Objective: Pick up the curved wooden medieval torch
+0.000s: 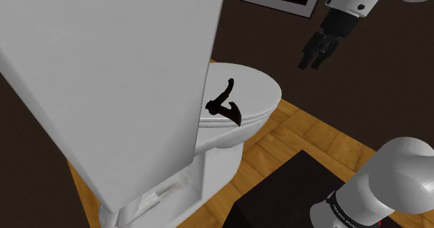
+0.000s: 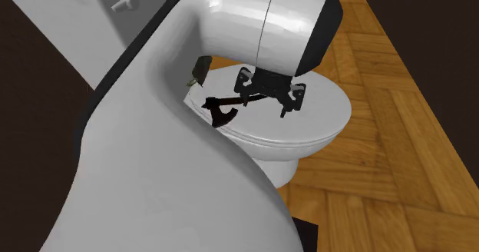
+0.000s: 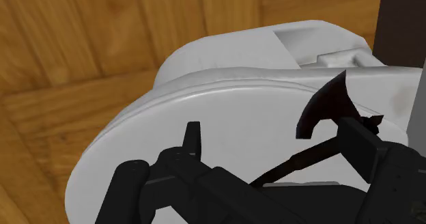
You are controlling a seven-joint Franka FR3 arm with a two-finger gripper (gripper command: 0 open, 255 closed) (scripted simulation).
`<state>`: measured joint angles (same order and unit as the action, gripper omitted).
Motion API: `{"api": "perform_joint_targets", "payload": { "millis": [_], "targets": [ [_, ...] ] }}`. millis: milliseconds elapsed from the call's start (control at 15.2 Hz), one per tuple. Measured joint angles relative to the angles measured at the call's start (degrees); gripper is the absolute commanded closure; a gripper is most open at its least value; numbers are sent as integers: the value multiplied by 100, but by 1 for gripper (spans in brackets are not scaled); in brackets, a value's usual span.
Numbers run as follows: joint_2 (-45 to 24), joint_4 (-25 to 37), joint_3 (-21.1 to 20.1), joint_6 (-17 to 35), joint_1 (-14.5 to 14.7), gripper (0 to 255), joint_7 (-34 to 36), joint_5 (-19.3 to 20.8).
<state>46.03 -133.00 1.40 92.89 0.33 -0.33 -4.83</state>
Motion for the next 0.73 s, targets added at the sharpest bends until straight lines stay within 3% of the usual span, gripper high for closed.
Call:
{"api": "perform_joint_targets", "payload": {
  "millis": [198, 726],
  "targets": [
    [-199, 45, -208, 106, -57, 0, 372, -77],
    [-1584, 479, -1394, 699, -475, 0, 2860, -330]
  ]
}}
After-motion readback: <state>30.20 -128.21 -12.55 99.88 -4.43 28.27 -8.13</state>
